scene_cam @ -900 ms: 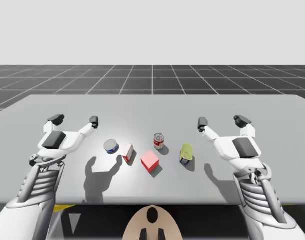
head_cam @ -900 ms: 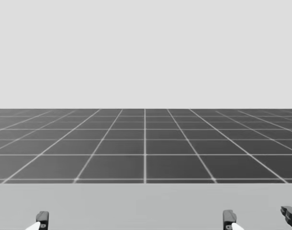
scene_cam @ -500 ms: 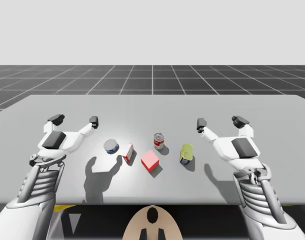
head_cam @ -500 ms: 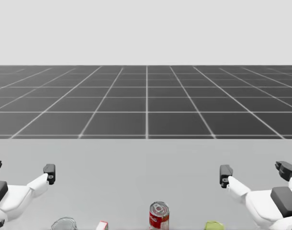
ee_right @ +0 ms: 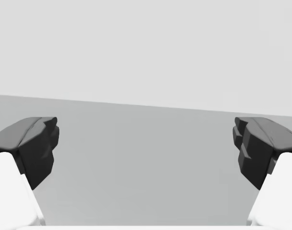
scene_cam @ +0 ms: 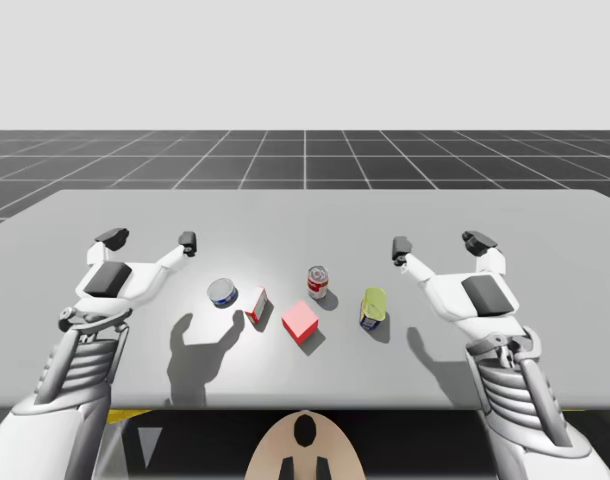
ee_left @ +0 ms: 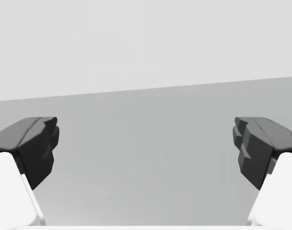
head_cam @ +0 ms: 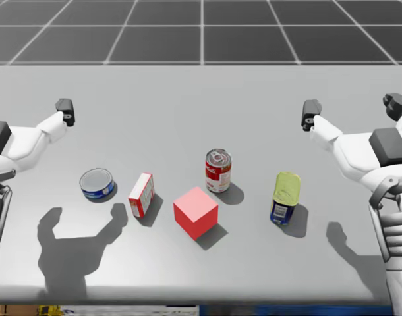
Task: Find the red cube and pick it up.
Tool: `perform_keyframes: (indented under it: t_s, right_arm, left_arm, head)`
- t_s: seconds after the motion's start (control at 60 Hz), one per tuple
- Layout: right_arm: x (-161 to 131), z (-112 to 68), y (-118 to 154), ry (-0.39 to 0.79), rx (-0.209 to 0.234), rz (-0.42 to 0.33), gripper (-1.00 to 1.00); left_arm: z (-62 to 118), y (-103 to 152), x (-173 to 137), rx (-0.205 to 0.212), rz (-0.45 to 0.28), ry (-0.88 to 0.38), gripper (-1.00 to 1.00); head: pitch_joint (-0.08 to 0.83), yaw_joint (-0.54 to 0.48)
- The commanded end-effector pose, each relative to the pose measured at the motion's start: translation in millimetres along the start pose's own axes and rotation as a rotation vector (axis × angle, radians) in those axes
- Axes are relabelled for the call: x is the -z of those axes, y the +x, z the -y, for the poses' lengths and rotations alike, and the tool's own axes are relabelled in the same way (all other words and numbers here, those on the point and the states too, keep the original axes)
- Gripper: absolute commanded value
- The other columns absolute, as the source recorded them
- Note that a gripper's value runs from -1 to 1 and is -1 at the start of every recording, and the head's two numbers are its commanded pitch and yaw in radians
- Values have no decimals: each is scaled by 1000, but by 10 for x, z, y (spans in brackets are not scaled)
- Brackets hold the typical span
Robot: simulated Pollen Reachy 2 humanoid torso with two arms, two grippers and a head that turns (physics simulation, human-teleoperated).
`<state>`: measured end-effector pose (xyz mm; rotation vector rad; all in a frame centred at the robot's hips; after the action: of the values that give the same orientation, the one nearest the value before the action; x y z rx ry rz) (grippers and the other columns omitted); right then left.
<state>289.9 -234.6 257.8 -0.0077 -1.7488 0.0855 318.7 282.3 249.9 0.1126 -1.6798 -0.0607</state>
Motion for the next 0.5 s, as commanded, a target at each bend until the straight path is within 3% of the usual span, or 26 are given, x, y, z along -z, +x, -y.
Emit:
perform_keyframes:
  t_s: [0.017, 0.117, 0.35, 0.417, 0.5]
  right_arm:
    - [-3, -11, -3, 8, -3, -2, -1000]
    - [-4, -17, -8, 15, -9, -3, -1000]
    - [-56, -126, 20, 74, -13, -1, -1000]
    - [-130, -191, 74, 151, 41, -18, -1000]
    - [-267, -291, 161, 262, 69, -38, -1000]
  left_arm:
    - [4, -2, 1, 5, -1, -1, -1000]
    - [11, -2, 1, 6, -2, -3, -1000]
    - [15, 0, 1, 5, -3, -4, -1000]
    - [17, -2, 0, 4, -4, -5, -1000]
    - [22, -7, -2, 3, -6, -5, -1000]
  head:
    - [676, 2]
    - [719, 8]
    - [714, 11]
    - [715, 14]
    - [720, 14]
